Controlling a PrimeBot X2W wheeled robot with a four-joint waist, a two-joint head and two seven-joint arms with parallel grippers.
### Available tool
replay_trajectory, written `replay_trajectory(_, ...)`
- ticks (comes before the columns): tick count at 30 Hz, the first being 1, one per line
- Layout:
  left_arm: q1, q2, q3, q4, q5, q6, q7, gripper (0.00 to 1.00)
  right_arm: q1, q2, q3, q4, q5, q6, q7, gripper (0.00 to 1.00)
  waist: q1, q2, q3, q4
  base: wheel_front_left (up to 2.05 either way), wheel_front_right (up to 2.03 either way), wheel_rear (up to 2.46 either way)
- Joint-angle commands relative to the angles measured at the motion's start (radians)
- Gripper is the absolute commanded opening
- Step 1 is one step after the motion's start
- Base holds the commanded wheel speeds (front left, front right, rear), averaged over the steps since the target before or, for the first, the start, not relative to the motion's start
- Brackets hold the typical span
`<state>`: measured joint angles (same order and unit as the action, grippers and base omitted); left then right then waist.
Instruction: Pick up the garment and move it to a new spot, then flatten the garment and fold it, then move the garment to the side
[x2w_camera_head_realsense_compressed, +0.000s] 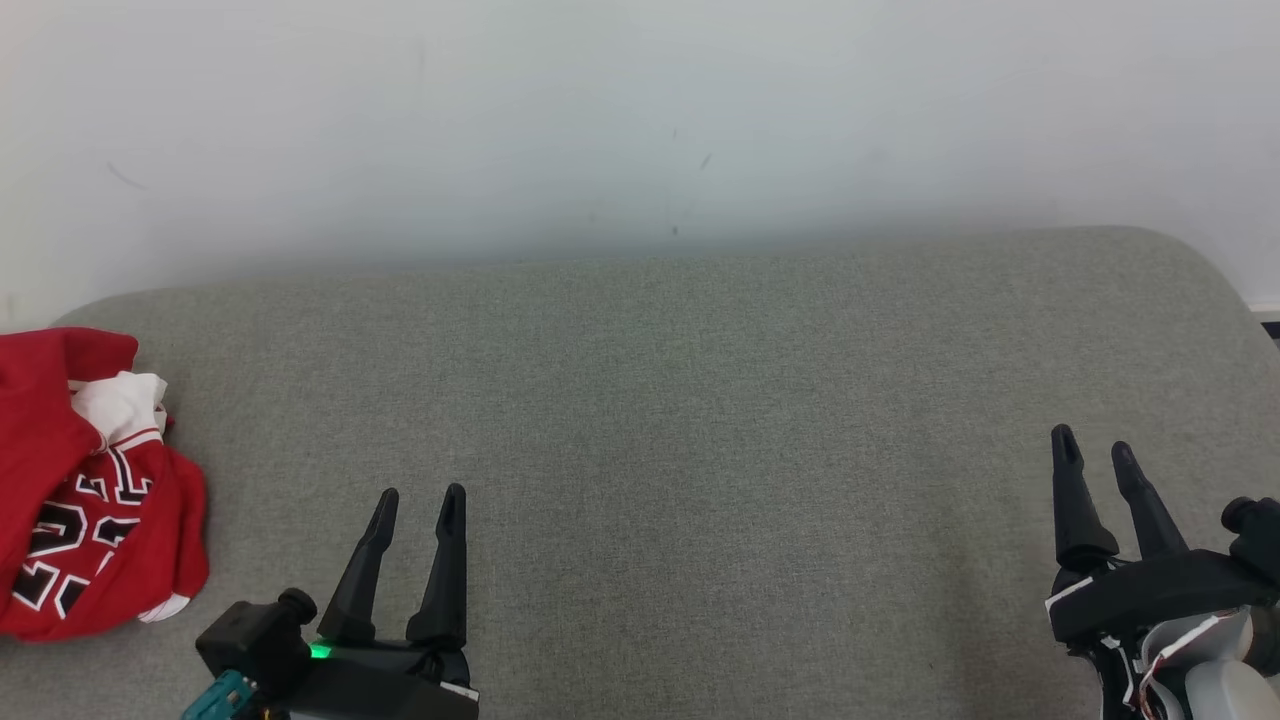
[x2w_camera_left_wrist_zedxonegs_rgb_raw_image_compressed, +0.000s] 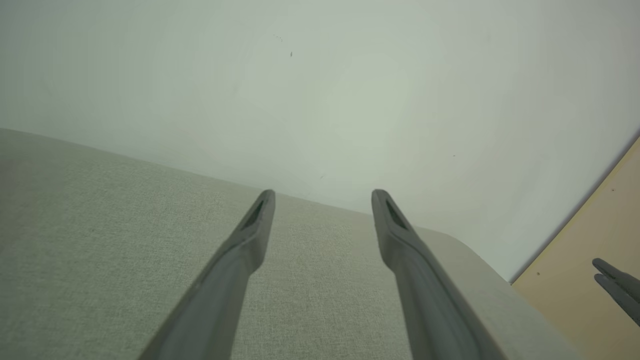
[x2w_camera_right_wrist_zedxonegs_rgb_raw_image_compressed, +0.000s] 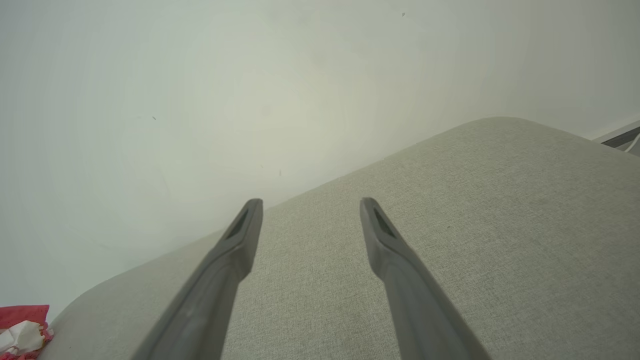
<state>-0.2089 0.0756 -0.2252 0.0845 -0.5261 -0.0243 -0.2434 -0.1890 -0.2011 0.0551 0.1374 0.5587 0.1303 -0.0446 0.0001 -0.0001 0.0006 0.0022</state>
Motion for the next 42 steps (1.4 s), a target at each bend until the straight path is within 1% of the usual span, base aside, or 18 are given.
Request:
replay_trajectory(1,-0.002,0.009,0.0,-0.014,0.035,0.005,-0.007,1.0,-0.001,-0.017,0.015,-0.016,-0.032,0.0,-0.01,1.0,-0.0001,-0.0001,0.0,0.0,0.0,0.0,0.0)
replay_trajectory(4,0.002,0.015,0.003,-0.009,0.077,0.021,-0.008,1.0,0.004,-0.015,0.038,-0.023,-0.075,0.0,-0.024,1.0,-0.0001,-0.0001,-0.002,0.0,0.0,0.0,0.0)
replay_trajectory(11,0.015,0.015,0.049,0.033,0.124,0.063,-0.007,1.0,0.023,-0.012,0.087,-0.04,-0.157,0.001,-0.05,1.0,-0.0001,0.0,-0.008,0.001,0.0,0.0,0.0)
replay_trajectory(15,0.015,0.019,0.076,0.048,0.148,0.08,0.0,1.0,0.034,-0.013,0.113,-0.052,-0.201,0.001,-0.059,1.0,-0.0001,0.0,-0.012,0.003,0.0,0.0,0.0)
replay_trajectory(24,0.033,0.029,0.098,0.059,0.213,0.093,-0.001,1.0,0.062,-0.013,0.146,-0.066,-0.275,0.001,-0.079,1.0,-0.0001,0.0,-0.02,0.003,0.0,0.0,0.0)
replay_trajectory(30,0.038,0.027,0.09,0.057,0.26,0.09,-0.008,1.0,0.076,-0.007,0.159,-0.058,-0.3,0.001,-0.095,1.0,-0.0001,0.0,-0.02,0.003,0.0,0.0,0.0)
replay_trajectory(37,0.051,0.019,0.078,0.048,0.313,0.103,-0.011,1.0,0.086,-0.005,0.18,-0.049,-0.336,0.001,-0.115,1.0,-0.0001,0.0,-0.023,0.006,0.0,0.0,0.0)
replay_trajectory(42,0.06,0.016,0.079,0.049,0.343,0.114,-0.012,1.0,0.1,0.008,0.167,-0.043,-0.36,0.001,-0.125,1.0,-0.0001,0.0,-0.026,0.01,0.0,0.0,0.0)
